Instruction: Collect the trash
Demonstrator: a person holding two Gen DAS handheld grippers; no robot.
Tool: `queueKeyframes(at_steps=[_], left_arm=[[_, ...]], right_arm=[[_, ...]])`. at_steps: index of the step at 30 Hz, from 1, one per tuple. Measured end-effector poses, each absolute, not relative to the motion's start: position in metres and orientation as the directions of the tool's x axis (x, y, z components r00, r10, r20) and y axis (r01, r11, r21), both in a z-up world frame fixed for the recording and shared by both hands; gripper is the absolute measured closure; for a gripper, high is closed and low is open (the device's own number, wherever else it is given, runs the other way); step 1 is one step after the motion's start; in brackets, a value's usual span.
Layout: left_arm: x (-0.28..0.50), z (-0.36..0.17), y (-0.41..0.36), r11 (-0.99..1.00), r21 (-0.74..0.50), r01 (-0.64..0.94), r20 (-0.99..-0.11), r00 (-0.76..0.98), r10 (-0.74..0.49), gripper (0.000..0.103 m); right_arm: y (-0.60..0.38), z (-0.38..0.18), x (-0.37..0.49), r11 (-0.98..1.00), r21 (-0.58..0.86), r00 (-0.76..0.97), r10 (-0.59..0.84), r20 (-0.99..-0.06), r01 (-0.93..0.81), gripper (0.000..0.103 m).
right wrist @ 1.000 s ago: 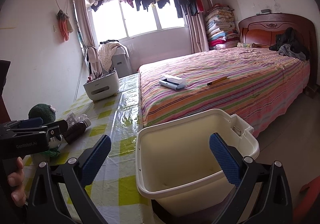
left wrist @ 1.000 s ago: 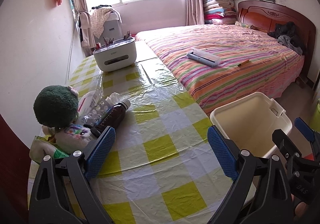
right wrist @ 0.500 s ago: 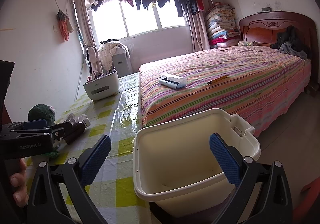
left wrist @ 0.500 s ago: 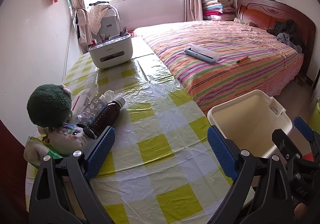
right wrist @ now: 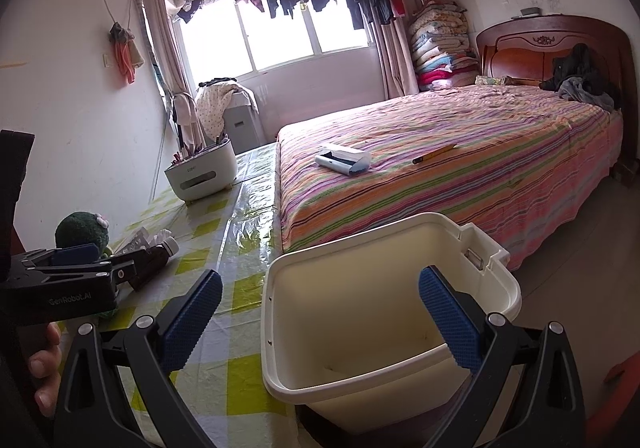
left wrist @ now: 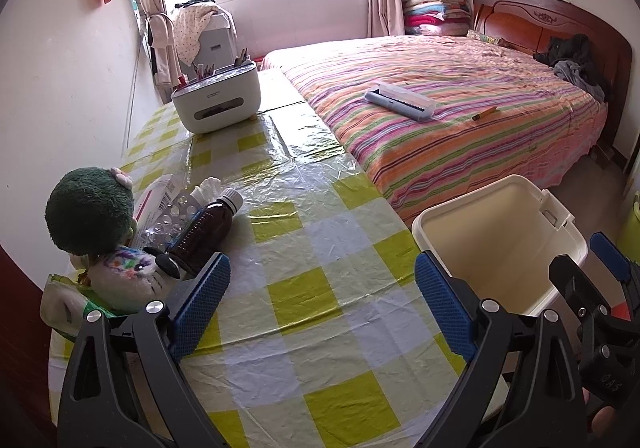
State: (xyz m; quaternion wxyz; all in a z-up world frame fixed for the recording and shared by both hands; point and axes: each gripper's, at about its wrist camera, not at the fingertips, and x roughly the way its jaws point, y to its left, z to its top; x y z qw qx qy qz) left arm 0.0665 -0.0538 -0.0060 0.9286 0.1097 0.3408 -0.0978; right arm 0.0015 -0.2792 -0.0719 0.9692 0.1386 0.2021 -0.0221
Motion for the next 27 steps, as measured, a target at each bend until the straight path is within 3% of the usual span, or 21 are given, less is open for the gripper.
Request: queueKeyframes(at_steps=[27], left_arm=[[0.0609, -0.008, -0.0553, 0.952, 0.142, 0.271, -0.661, 0.742, -0.113, 0.011]], right_arm=[[-0.2734, -0.0726, 0.0031, 0.964, 0.251, 0.915, 0.021, -0.403, 0.089, 0.007]])
